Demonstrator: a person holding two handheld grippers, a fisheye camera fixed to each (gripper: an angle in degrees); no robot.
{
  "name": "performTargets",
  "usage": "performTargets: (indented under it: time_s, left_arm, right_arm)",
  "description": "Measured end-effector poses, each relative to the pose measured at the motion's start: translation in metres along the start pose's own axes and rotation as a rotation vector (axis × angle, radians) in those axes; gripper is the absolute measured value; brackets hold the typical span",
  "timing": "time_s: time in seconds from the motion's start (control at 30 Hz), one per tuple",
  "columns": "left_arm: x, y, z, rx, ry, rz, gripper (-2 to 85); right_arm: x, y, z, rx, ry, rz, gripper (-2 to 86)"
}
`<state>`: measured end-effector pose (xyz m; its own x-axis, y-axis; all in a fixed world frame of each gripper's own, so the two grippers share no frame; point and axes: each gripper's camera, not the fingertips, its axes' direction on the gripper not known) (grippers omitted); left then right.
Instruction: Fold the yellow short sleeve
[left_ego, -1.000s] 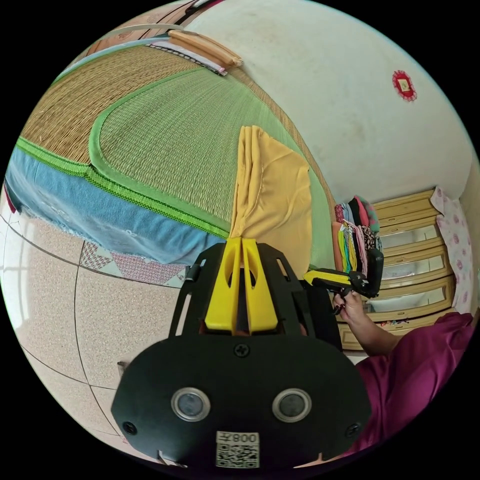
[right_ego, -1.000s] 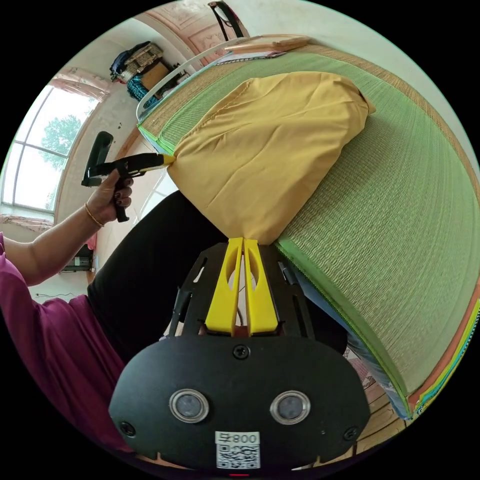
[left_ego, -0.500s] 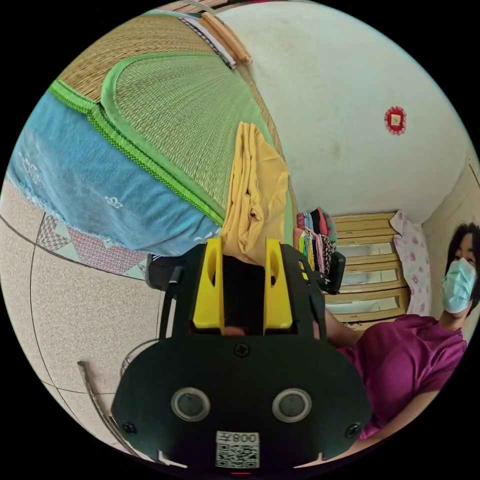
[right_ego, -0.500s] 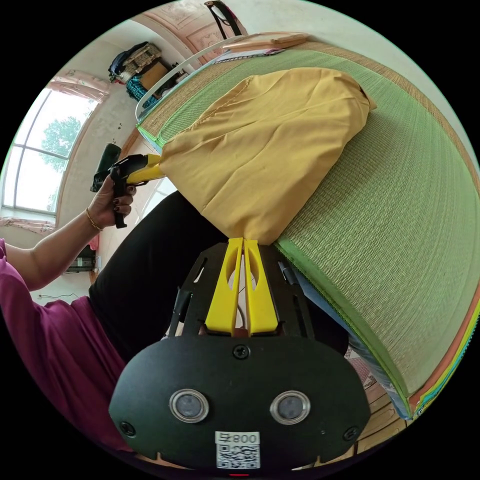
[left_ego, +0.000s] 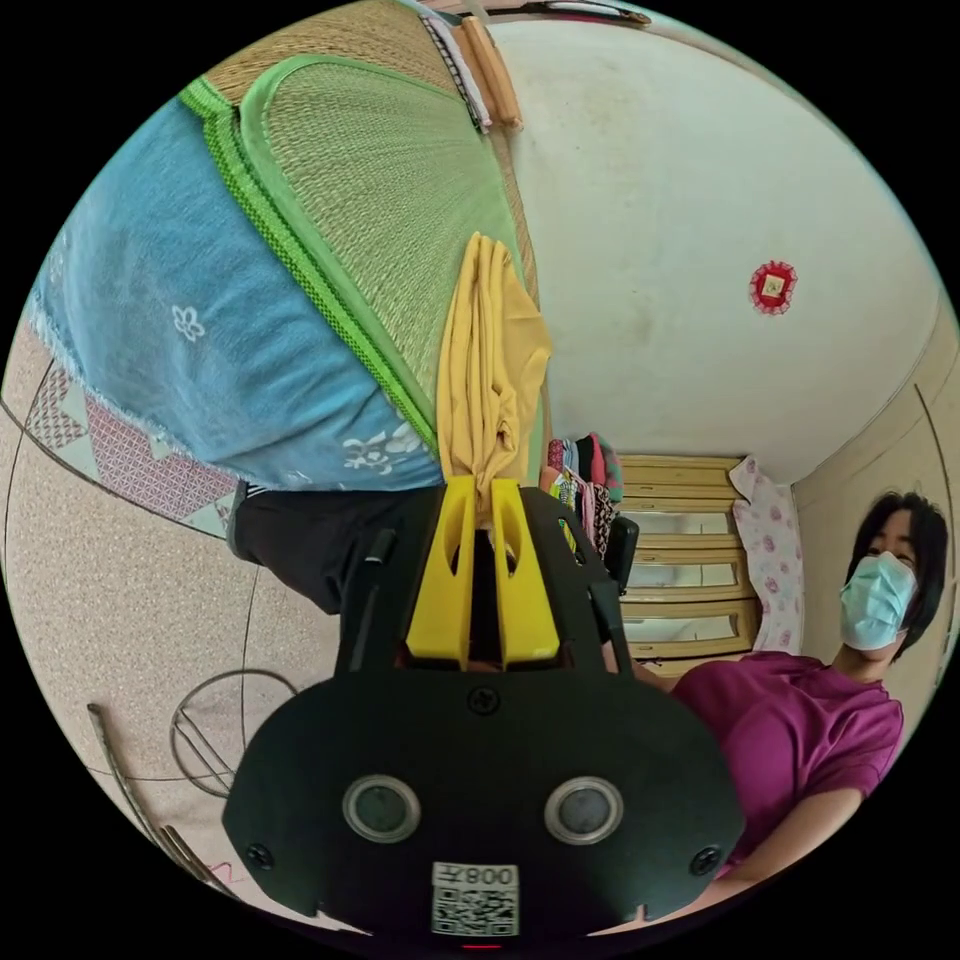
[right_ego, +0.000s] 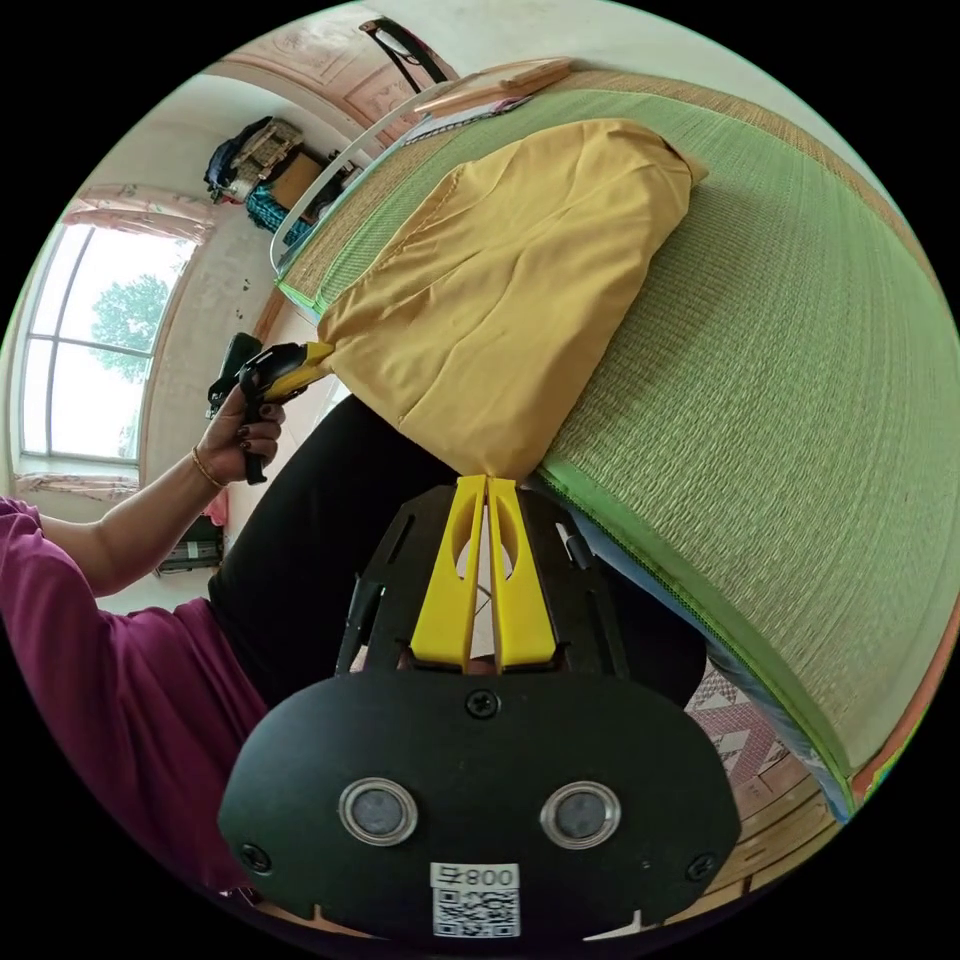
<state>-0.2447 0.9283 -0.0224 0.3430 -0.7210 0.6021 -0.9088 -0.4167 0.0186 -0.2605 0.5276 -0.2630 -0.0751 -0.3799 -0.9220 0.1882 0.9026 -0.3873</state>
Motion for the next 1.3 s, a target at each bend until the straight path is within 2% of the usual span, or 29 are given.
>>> performTargets:
  time_s: [0.13,0.23,0.5,0.8,1.3]
  left_arm:
    - [0.015,0.020,0.013,-0.001,0.034,-0.008,2.6]
    - [0.029,0.031,0.016,0.002,0.037,0.011,2.5]
    - [0.057,0.056,0.016,0.017,0.087,0.004,2.4]
    - [0.067,0.098,0.032,0.008,0.126,-0.068,2.4]
    - [0.067,0.131,0.053,-0.051,0.169,-0.109,2.3]
  right_arm:
    - [0.028,0.026,-0.010,0.028,-0.017,0.058,0.2]
    - [0.044,0.054,-0.011,0.060,-0.132,0.095,0.4]
    - [0.035,0.098,0.056,0.179,-0.640,0.165,5.4]
    - [0.052,0.135,0.126,0.254,-0.950,0.357,10.9]
    - [0.064,0.176,0.216,0.363,-1.127,0.579,9.9]
